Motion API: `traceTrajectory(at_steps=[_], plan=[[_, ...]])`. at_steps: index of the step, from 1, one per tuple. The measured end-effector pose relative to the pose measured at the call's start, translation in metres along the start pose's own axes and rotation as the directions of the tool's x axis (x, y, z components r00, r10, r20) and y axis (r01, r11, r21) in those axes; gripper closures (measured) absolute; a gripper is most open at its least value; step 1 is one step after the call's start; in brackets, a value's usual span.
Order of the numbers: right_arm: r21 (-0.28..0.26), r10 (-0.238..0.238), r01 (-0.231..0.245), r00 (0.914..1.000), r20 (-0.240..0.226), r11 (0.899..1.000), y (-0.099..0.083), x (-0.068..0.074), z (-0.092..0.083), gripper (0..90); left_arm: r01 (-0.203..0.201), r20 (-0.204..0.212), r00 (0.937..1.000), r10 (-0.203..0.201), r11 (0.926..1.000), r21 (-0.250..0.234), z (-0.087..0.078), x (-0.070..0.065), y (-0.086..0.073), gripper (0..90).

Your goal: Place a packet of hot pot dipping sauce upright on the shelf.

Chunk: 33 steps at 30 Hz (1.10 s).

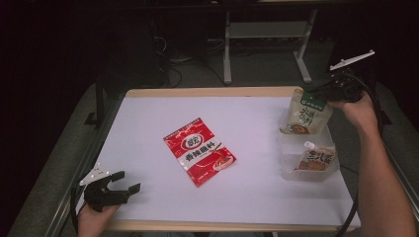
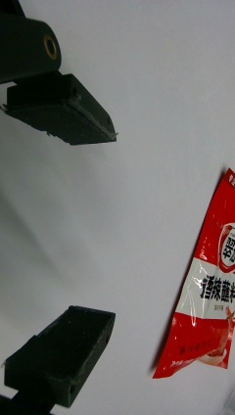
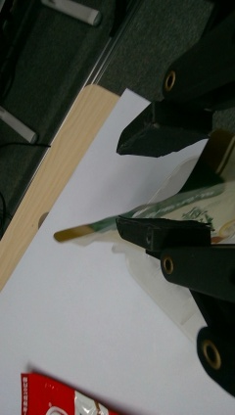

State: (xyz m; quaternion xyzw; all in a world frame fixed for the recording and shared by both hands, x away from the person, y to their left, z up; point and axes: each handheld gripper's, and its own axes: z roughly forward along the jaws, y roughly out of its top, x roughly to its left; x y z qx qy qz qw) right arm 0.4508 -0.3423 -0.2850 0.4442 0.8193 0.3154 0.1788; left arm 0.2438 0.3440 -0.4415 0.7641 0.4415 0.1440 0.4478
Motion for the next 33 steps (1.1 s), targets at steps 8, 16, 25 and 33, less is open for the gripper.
traceTrajectory(at_steps=[8, 16, 25, 33], plan=[[0.008, -0.032, 0.032, 0.9988, -0.037, 0.999, 0.016, 0.013, 0.013, 55.9, -0.001, 0.001, 1.0000, 0.001, 1.0000, 0.002, 0.000, 0.000, 0.000, 14.4], [0.001, -0.045, 0.045, 0.9966, -0.070, 0.999, 0.026, 0.024, 0.020, 56.5, 0.004, 0.004, 1.0000, -0.004, 1.0000, 0.003, 0.001, 0.000, -0.001, 14.4], [0.032, -0.054, 0.056, 0.9968, -0.059, 0.998, 0.031, 0.028, 0.032, 62.1, -0.001, 0.003, 1.0000, 0.001, 1.0000, 0.004, 0.000, 0.000, 0.000, 14.4], [0.046, -0.057, 0.062, 0.9932, -0.102, 0.997, 0.031, 0.028, 0.030, 73.4, -0.001, 0.004, 1.0000, 0.001, 1.0000, 0.002, 0.000, 0.000, 0.000, 14.4]])
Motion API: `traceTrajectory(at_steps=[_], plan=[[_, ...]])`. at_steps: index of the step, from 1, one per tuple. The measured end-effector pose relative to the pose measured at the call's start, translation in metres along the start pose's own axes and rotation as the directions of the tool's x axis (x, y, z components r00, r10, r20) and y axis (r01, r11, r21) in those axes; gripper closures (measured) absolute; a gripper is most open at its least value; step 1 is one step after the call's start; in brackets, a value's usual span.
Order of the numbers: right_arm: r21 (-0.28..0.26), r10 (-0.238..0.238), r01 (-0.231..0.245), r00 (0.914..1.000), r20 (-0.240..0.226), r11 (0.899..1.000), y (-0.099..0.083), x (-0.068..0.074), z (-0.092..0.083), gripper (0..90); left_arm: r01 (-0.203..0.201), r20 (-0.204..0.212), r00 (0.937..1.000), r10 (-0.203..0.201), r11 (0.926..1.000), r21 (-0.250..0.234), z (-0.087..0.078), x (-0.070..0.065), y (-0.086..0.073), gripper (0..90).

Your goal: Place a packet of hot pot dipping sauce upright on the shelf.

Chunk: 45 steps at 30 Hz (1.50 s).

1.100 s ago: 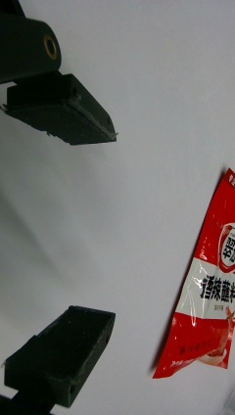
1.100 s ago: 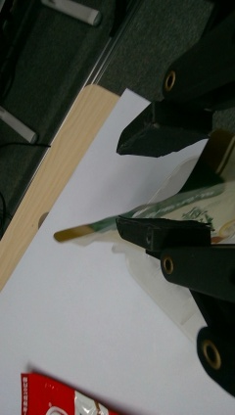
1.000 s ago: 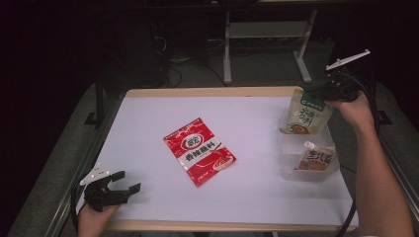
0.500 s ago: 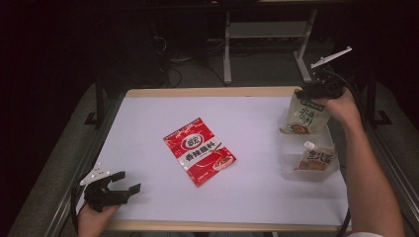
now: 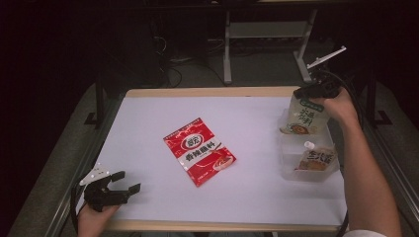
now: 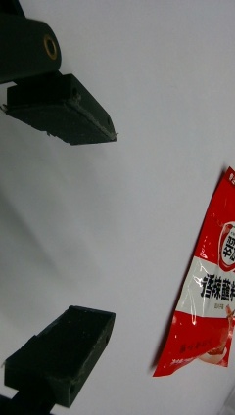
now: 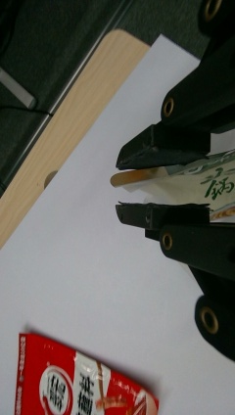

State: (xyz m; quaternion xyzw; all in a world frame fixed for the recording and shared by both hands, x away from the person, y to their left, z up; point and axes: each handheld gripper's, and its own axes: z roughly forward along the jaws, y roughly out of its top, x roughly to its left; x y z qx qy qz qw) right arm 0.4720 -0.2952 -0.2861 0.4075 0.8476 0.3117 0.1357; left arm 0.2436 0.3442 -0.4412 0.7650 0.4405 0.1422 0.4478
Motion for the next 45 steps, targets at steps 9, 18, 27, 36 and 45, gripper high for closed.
traceTrajectory(at_steps=[9, 18, 27, 36, 45], plan=[[-0.029, 0.005, -0.006, 1.0000, -0.008, 1.000, 0.009, 0.009, -0.002, 54.5, -0.004, 0.003, 1.0000, 0.004, 1.0000, 0.004, 0.000, -0.001, 0.001, 14.4], [-0.082, -0.060, 0.054, 0.9953, -0.076, 0.995, 0.025, 0.039, -0.008, 50.4, -0.016, 0.012, 0.9998, 0.015, 0.9999, 0.005, -0.002, -0.001, 0.000, 14.4], [-0.057, -0.099, 0.093, 0.9878, -0.120, 0.994, 0.034, 0.071, -0.001, 45.4, -0.017, 0.013, 0.9998, 0.017, 0.9999, -0.001, -0.006, -0.001, -0.001, 14.5], [-0.065, -0.134, 0.126, 0.9796, -0.149, 0.990, 0.044, 0.100, 0.006, 41.0, -0.037, 0.014, 0.9992, 0.037, 0.9993, 0.001, -0.008, -0.004, 0.000, 14.5], [-0.059, -0.182, 0.174, 0.9615, -0.205, 0.983, 0.055, 0.139, 0.020, 37.3, -0.037, 0.024, 0.9990, 0.037, 0.9993, 0.000, -0.004, -0.005, 0.002, 14.5]])
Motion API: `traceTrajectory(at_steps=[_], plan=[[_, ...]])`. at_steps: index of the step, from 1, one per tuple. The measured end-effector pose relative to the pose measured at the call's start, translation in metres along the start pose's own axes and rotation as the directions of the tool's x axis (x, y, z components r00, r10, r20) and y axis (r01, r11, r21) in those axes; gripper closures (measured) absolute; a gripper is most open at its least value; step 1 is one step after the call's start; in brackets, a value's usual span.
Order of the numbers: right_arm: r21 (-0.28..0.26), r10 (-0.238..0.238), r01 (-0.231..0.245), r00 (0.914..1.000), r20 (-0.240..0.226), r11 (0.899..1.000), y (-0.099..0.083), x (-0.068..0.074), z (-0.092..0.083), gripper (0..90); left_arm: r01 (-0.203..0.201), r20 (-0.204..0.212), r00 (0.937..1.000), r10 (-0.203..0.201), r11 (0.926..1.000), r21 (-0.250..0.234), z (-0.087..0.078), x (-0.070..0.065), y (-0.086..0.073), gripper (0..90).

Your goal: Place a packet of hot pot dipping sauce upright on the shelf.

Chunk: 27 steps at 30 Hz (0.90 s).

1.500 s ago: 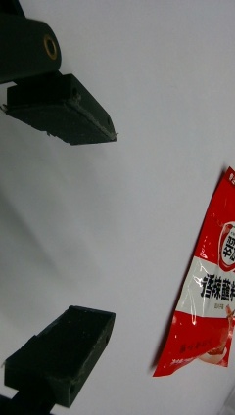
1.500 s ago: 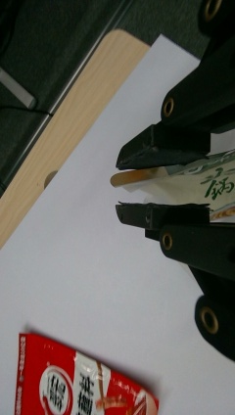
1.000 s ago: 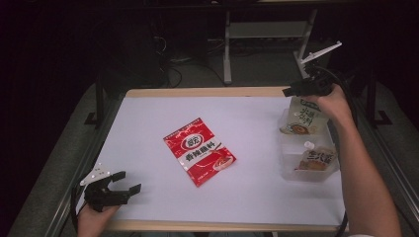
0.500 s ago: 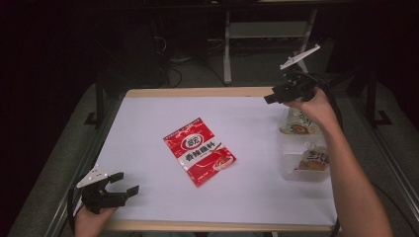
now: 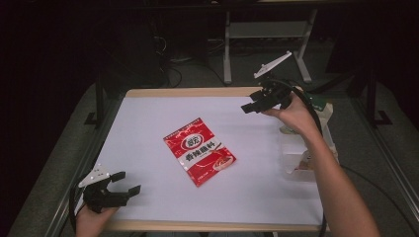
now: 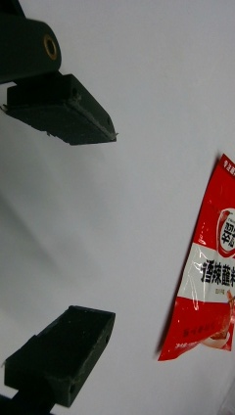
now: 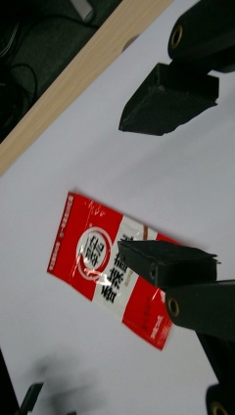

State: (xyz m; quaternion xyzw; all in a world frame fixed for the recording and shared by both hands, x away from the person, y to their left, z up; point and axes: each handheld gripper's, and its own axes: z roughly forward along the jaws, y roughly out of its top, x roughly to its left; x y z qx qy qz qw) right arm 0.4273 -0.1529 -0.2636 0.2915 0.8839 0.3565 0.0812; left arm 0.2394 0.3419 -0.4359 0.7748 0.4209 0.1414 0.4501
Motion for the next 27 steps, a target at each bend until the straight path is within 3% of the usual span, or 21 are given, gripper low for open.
traceTrajectory(at_steps=[10, 19, 27], plan=[[0.019, -0.056, 0.058, 0.9953, -0.079, 0.998, 0.009, 0.029, 0.036, 36.1, -0.008, 0.004, 1.0000, 0.008, 1.0000, -0.005, 0.000, -0.002, 0.000, 14.5], [0.035, -0.104, 0.109, 0.9868, -0.124, 0.993, 0.013, 0.039, 0.062, 35.4, -0.012, 0.009, 0.9999, 0.012, 0.9999, 0.006, 0.001, -0.001, 0.000, 14.5], [0.058, -0.096, 0.106, 0.9841, -0.149, 0.993, 0.013, 0.041, 0.082, 34.6, -0.015, 0.014, 0.9998, 0.015, 0.9999, 0.007, 0.002, -0.001, 0.001, 14.5]])
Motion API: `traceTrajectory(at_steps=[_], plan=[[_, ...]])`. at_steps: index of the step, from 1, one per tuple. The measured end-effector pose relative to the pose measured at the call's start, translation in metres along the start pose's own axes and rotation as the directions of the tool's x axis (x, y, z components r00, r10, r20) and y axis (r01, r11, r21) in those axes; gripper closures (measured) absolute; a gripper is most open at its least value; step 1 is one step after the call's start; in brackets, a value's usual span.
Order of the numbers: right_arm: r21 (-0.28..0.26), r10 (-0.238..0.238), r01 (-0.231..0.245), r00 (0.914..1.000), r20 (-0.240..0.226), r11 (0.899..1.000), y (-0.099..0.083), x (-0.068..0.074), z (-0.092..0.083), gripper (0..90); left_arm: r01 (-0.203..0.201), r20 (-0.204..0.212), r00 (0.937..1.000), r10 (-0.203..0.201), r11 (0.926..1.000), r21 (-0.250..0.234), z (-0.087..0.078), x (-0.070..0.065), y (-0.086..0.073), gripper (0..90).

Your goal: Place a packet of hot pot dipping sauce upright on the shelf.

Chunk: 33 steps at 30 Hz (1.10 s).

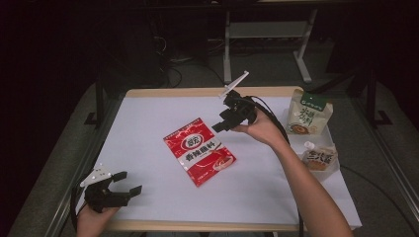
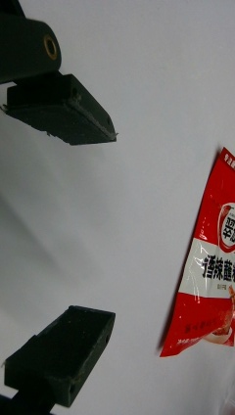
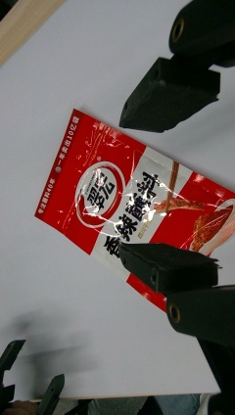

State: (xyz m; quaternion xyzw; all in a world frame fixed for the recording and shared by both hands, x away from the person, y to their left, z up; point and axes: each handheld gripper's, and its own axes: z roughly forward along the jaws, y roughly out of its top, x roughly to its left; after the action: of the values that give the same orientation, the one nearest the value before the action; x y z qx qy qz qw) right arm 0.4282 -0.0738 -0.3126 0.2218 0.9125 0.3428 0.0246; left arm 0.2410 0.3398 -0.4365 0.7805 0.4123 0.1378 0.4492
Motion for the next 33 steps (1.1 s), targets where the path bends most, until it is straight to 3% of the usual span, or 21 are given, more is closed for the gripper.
traceTrajectory(at_steps=[15, 20, 24, 33], plan=[[0.052, 0.059, -0.060, 0.9982, 0.007, 0.997, -0.011, -0.007, 0.028, 32.9, 0.001, 0.006, 1.0000, -0.001, 1.0000, -0.005, 0.003, -0.002, 0.002, 14.7], [0.105, 0.106, -0.107, 0.9943, 0.013, 0.989, -0.013, -0.006, 0.037, 31.7, -0.002, 0.006, 1.0000, 0.002, 1.0000, -0.001, 0.003, -0.003, 0.002, 14.7], [0.105, 0.108, -0.110, 0.9939, 0.023, 0.988, -0.018, -0.006, 0.045, 32.5, -0.009, 0.005, 0.9999, 0.009, 1.0000, 0.002, 0.002, -0.003, 0.002, 14.8], [0.146, 0.167, -0.168, 0.9857, 0.023, 0.975, -0.031, -0.010, 0.063, 32.9, -0.012, 0.006, 0.9999, 0.012, 0.9999, 0.005, 0.003, -0.004, 0.003, 14.8]])
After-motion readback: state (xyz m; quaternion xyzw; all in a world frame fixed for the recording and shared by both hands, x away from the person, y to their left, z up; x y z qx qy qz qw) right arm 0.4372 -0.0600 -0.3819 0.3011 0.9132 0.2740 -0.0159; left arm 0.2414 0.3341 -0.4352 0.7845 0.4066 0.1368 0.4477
